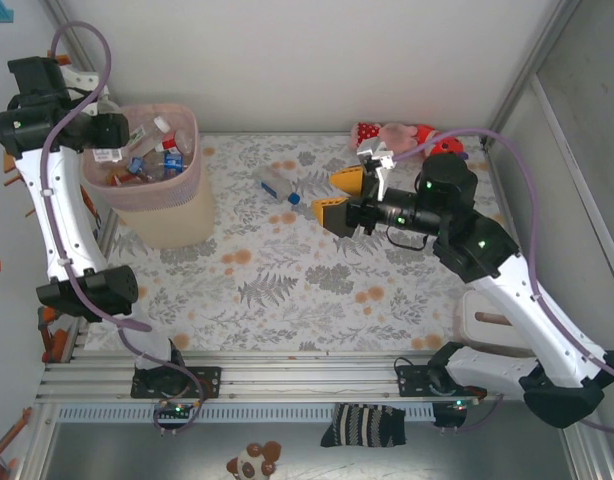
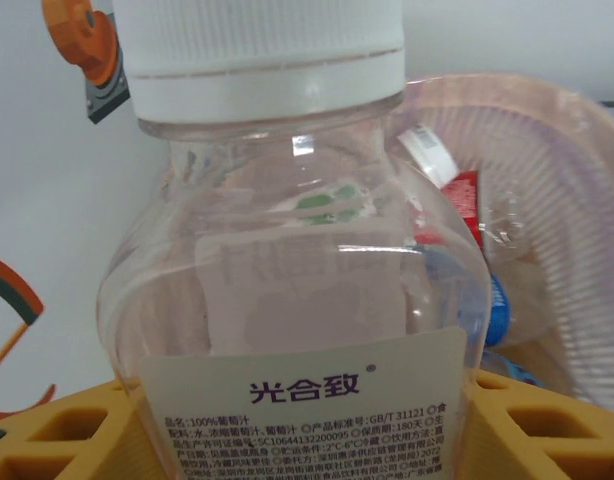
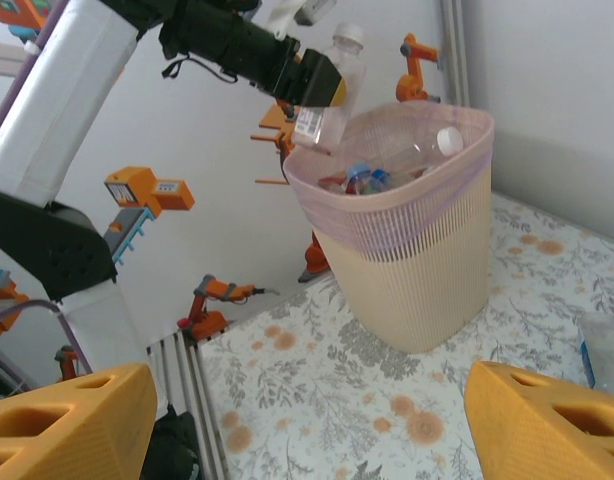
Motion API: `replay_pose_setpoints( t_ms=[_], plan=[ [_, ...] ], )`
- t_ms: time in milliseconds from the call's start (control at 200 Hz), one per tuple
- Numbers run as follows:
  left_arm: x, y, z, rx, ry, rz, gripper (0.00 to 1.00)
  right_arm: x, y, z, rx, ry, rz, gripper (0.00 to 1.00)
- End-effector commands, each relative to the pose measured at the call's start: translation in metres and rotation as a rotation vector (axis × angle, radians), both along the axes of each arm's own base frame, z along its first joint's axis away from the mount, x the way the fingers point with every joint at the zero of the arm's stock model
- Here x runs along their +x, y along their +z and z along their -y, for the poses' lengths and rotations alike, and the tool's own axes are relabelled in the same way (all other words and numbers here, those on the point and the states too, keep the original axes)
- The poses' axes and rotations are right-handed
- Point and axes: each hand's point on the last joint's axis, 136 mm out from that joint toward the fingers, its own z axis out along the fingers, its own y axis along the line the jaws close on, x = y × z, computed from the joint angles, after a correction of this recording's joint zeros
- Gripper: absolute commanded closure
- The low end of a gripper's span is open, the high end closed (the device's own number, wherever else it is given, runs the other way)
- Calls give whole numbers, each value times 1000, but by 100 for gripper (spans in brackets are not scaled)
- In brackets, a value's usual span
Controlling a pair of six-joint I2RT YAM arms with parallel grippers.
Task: Put the plastic bottles in the bin
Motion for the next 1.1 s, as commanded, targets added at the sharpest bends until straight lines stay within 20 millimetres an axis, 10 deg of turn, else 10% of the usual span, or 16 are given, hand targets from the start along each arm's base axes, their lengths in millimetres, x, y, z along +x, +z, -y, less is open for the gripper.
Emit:
replay_pose_setpoints(
  t_ms=[0,666,1092],
  plan=[
    [5,-7,-17,80,14,-39,51,0,8,0,-1,29,34,21],
    [19,-134,-22,-80,13,-381,45,13,-8,5,-25,16,-4,21],
    [23,-63,-20,-76,40,-176,15,6,-1,13,-11,-4,11,21]
  ],
)
